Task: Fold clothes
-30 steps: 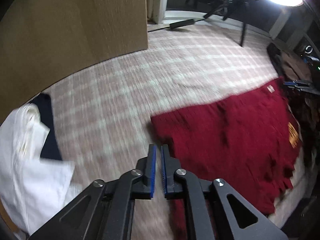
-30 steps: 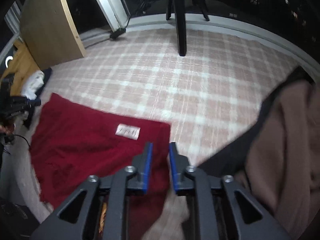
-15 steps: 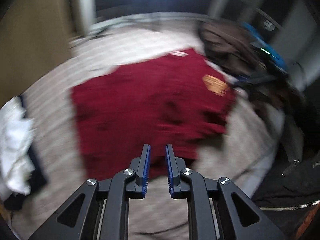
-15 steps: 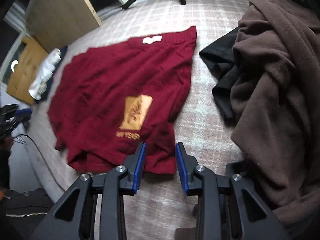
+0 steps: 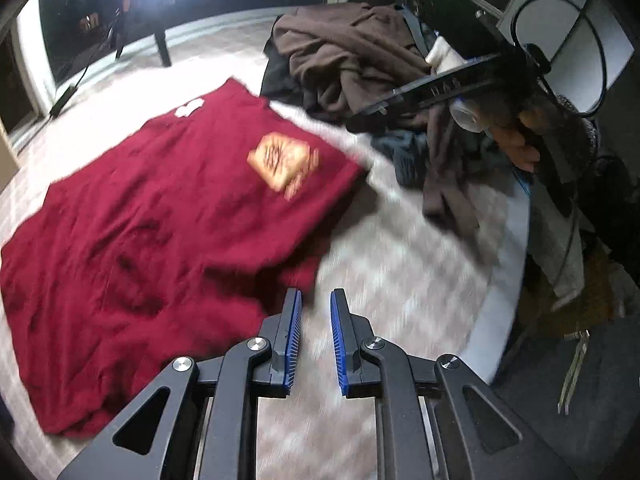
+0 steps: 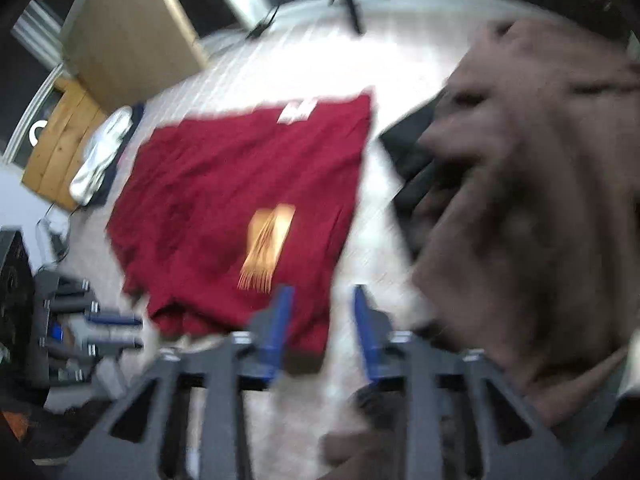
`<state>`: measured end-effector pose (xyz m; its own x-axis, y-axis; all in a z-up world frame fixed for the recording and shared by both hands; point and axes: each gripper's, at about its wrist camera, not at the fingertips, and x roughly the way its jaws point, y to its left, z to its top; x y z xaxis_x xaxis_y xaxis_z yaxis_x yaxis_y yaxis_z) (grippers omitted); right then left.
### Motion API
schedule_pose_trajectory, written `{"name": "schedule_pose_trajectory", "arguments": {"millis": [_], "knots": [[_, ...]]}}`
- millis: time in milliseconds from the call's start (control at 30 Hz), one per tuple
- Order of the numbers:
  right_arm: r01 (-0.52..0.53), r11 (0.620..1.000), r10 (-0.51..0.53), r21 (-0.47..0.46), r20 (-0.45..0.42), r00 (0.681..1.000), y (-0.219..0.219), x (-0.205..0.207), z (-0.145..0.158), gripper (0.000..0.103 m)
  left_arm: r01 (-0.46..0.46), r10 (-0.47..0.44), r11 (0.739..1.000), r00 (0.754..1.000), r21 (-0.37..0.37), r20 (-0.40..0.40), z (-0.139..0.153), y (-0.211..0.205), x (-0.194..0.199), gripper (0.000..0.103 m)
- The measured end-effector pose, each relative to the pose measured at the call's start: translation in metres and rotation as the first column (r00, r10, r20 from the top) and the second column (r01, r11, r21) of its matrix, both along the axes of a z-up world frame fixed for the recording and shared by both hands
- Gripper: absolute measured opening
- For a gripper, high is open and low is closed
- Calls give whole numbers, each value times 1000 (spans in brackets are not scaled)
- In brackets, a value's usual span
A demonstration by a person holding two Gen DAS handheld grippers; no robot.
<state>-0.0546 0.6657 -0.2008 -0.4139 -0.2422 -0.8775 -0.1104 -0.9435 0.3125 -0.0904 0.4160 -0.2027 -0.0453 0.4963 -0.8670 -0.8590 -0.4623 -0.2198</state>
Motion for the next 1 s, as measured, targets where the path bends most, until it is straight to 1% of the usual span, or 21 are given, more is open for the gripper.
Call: {"name": "schedule_pose_trajectory", "arguments": {"millis": [100, 167, 233, 300, 367, 433, 500, 567, 600, 633, 667, 733, 833, 900, 933, 1000], "knots": [[29, 1000, -29, 2, -59, 998, 21, -32, 5, 38, -19, 20, 1000, 999, 16, -32, -6, 37, -2, 23], [32, 999, -32, 3, -74, 997, 30, -62, 3, 38, -11, 11, 1000, 998, 7, -59, -12, 65, 0, 24], [7, 999, -4, 38, -56, 998, 29, -94, -5, 38, 3, -5, 1000, 995, -16, -95, -18, 89, 2, 29], [-29, 998, 30, 58, -28, 999, 27, -118, -15, 38, 15, -20, 999, 993, -39, -120, -25, 106, 3, 31], [-47, 995, 48, 84, -10, 999, 23, -137, -25, 38, -1, -9, 997, 990, -72, -140, -34, 115, -1, 32], [-47, 993, 45, 107, 14, 999, 26, -148, -35, 38, -28, 15, 995, 990, -93, -139, -41, 118, -8, 32], [-47, 994, 46, 96, 15, 999, 28, -153, -41, 38, -48, 38, 996, 993, -81, -113, -46, 116, -14, 32], [-47, 997, 47, 67, 4, 999, 30, -156, -42, 37, -45, 37, 997, 993, -67, -113, -47, 117, -15, 31], [-38, 998, 38, 47, -2, 999, 31, -154, -38, 34, -40, 33, 997, 993, -62, -117, -47, 117, -15, 24], [-30, 999, 30, 27, -7, 1000, 33, -153, -34, 17, -38, 31, 998, 993, -57, -117, -47, 118, -16, 9], [-21, 1000, 21, 6, -13, 1000, 35, -151, -30, 7, -39, 34, 998, 994, -49, -103, -47, 117, -19, 5], [-4, 999, 4, -35, -23, 1000, 38, -148, -23, 7, -68, 68, 998, 997, -15, -24, -45, 108, -29, 4], [20, 995, -24, -96, -37, 999, 43, -144, -12, 7, -118, 111, 990, 990, 79, 85, -27, 76, -40, 4], [33, 991, -40, -131, -51, 998, 45, -141, -2, 6, -153, 136, 977, 984, 152, 118, -7, 45, -43, 4], [34, 990, -43, -136, -67, 997, 42, -140, 7, 6, -173, 151, 968, 980, 181, 127, 2, 28, -45, 4], [26, 988, -41, -152, -98, 994, 34, -138, 25, 6, -227, 194, 946, 969, 231, 156, 18, -9, -49, 4]]}}
